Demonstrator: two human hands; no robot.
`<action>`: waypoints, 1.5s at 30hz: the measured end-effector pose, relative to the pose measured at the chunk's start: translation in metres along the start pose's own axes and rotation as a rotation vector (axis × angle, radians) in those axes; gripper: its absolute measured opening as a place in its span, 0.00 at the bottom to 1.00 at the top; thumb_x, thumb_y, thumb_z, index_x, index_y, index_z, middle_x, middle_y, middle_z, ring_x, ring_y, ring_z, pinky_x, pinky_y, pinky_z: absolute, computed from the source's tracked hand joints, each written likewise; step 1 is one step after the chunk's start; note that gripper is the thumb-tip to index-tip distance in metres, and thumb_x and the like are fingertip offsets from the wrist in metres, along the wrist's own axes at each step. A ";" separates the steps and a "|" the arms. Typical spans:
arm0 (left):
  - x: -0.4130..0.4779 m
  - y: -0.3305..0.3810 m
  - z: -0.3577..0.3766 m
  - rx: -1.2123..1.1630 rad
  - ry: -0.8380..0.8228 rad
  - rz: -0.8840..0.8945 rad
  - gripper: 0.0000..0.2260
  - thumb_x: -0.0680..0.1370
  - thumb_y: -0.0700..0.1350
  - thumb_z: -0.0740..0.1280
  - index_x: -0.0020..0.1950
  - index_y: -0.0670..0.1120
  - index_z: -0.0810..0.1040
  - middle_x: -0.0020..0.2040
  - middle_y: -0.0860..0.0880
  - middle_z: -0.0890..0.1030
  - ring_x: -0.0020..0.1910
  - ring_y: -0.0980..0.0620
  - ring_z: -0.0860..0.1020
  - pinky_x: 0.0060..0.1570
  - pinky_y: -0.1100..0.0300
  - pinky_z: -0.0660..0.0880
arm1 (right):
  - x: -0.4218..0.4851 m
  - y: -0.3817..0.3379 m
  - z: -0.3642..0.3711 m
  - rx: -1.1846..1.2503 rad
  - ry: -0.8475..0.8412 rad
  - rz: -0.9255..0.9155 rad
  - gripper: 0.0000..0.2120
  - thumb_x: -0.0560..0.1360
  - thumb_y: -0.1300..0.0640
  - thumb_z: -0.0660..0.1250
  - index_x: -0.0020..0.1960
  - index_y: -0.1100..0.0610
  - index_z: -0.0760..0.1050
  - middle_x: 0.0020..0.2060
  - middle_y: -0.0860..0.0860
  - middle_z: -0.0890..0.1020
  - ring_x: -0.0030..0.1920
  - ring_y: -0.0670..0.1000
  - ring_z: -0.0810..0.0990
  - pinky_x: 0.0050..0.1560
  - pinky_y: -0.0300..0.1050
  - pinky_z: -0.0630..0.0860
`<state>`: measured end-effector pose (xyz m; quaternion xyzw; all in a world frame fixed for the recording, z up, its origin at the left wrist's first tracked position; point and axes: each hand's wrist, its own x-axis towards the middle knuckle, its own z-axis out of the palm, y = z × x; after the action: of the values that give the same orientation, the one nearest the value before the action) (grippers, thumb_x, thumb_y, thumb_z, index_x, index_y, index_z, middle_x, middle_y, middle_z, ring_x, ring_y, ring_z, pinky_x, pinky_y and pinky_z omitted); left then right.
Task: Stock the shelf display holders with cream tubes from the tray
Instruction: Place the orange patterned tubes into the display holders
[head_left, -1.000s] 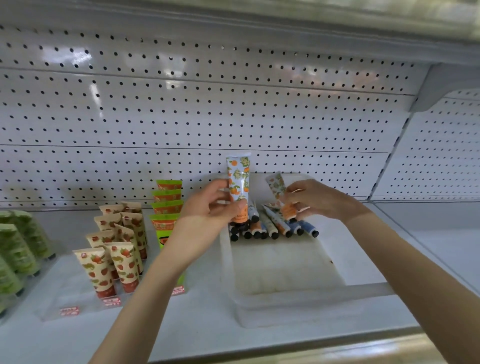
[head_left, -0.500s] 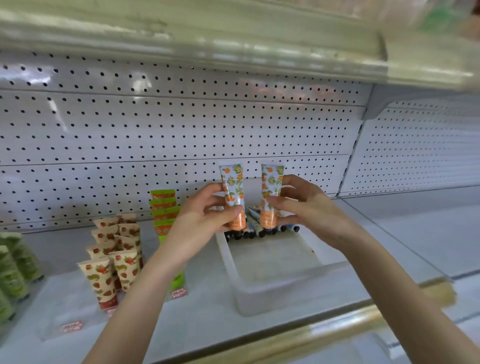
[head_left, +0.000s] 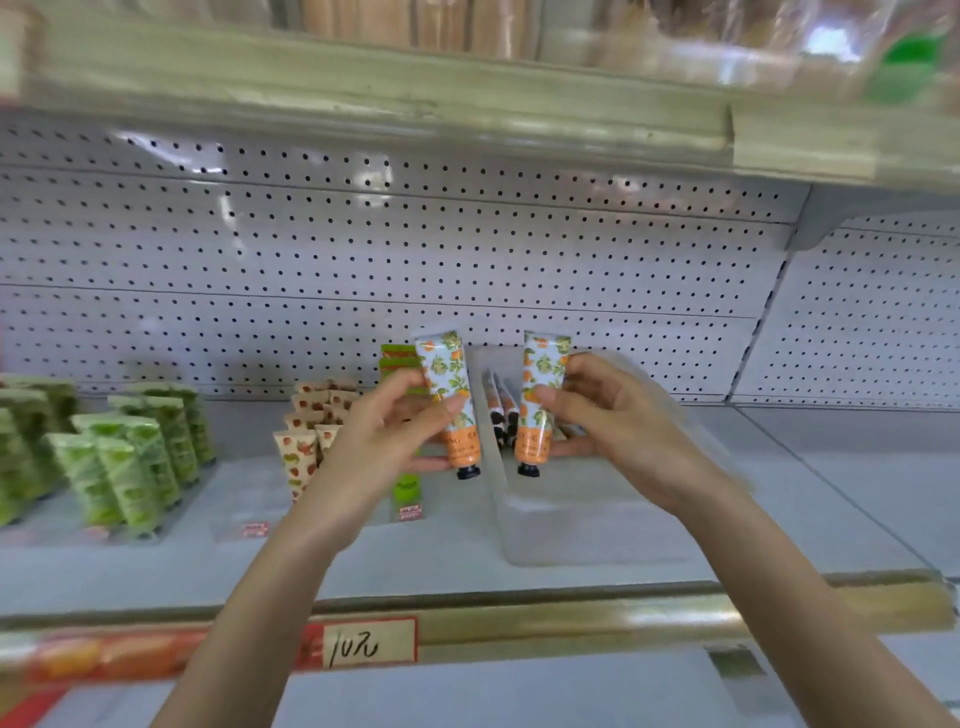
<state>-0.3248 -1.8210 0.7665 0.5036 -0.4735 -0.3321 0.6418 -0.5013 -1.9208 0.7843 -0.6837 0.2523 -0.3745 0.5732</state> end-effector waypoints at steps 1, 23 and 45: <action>-0.007 -0.001 -0.003 0.010 0.019 -0.004 0.15 0.68 0.50 0.69 0.51 0.44 0.78 0.44 0.48 0.83 0.42 0.51 0.83 0.39 0.59 0.80 | -0.003 0.000 0.004 -0.014 -0.029 -0.005 0.04 0.74 0.62 0.67 0.50 0.57 0.76 0.45 0.52 0.81 0.41 0.47 0.82 0.41 0.45 0.81; -0.037 0.019 -0.198 0.088 0.144 0.069 0.07 0.74 0.39 0.68 0.49 0.50 0.77 0.38 0.56 0.83 0.39 0.59 0.81 0.39 0.62 0.80 | 0.037 -0.006 0.181 -0.064 -0.063 -0.029 0.11 0.73 0.64 0.67 0.54 0.56 0.74 0.49 0.53 0.80 0.45 0.48 0.82 0.43 0.49 0.82; -0.027 0.031 -0.351 0.176 0.183 0.056 0.10 0.73 0.40 0.68 0.54 0.45 0.76 0.46 0.50 0.80 0.40 0.58 0.81 0.41 0.58 0.81 | 0.103 -0.004 0.312 -0.082 -0.108 -0.025 0.15 0.74 0.64 0.66 0.60 0.60 0.70 0.54 0.57 0.79 0.48 0.48 0.83 0.42 0.43 0.81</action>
<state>-0.0048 -1.6720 0.7730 0.5728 -0.4539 -0.2240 0.6447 -0.1905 -1.8144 0.7922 -0.7287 0.2278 -0.3336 0.5530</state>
